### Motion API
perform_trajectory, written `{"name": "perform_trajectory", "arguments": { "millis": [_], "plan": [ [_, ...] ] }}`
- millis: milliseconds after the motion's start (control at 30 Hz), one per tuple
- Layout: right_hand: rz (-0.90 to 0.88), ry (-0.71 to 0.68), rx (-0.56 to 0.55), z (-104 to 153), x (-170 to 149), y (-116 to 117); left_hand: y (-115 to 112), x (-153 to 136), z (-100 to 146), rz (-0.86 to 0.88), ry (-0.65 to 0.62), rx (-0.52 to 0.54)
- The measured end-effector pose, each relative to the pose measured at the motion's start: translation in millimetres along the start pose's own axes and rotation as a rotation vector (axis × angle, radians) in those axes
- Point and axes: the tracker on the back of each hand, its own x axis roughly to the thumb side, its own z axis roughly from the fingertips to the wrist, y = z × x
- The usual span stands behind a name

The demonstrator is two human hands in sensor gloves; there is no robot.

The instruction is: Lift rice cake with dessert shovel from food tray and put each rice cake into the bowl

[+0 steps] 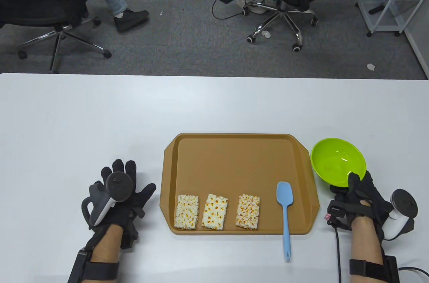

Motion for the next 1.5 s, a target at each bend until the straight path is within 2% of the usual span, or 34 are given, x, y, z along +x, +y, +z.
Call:
{"name": "perform_trajectory", "arguments": {
  "millis": [367,600,733,833,900,933,1000,1033,1067,1100,1133,1200,1233,1300,1333,1433,1500],
  "plan": [
    [0.107,0.070,-0.097,-6.5,-7.5,0.3,0.1,-5.4,-0.3,0.033,0.017,0.017],
    [0.271,0.026,-0.222,0.0,1.6,-3.2,-0.3,-5.8,-0.6,0.056,0.009,0.004],
    [0.351,-0.001,-0.279,9.6,13.6,-14.4,-0.5,-5.7,-0.6,0.047,0.012,-0.004],
    [0.433,-0.134,-0.363,28.2,31.7,-23.8,0.0,-5.8,0.2,0.039,0.020,0.000],
    [0.484,-0.298,-0.380,47.7,46.5,-26.9,-0.1,-5.5,0.2,0.034,0.024,0.002],
    [0.525,-0.441,-0.371,65.2,58.7,-27.7,-0.2,-5.4,0.1,0.029,0.027,0.003],
    [0.561,-0.563,-0.276,81.8,68.5,-22.8,-0.5,-5.7,0.2,0.027,0.030,-0.001],
    [0.574,-0.589,-0.061,91.8,69.4,-10.0,-0.3,-5.7,0.7,0.026,0.033,0.001],
    [0.580,-0.554,0.020,95.1,67.4,-4.0,-0.1,-5.9,1.1,0.027,0.034,0.004],
    [0.607,-0.454,0.215,100.7,60.7,10.3,0.2,-5.9,1.4,0.031,0.032,0.018],
    [0.667,-0.306,0.473,107.5,49.8,32.0,0.7,-5.4,1.4,0.037,0.031,0.029],
    [0.843,-0.233,0.673,118.4,40.1,57.1,1.0,-4.1,1.2,0.039,0.024,0.038],
    [1.012,-0.265,0.656,127.9,35.8,70.8,0.8,-3.0,1.2,0.038,0.019,0.041],
    [1.171,-0.338,0.511,139.5,29.8,84.1,0.7,-1.2,1.7,0.031,0.011,0.042],
    [1.273,-0.341,0.489,147.2,25.2,93.3,0.8,-0.4,2.0,0.028,0.008,0.043],
    [1.295,-0.304,0.538,155.9,14.3,107.4,0.8,0.4,2.3,0.026,0.004,0.045],
    [1.358,-0.303,0.528,159.8,7.7,115.9,0.7,0.3,2.3,0.027,0.004,0.044]
  ]
}}
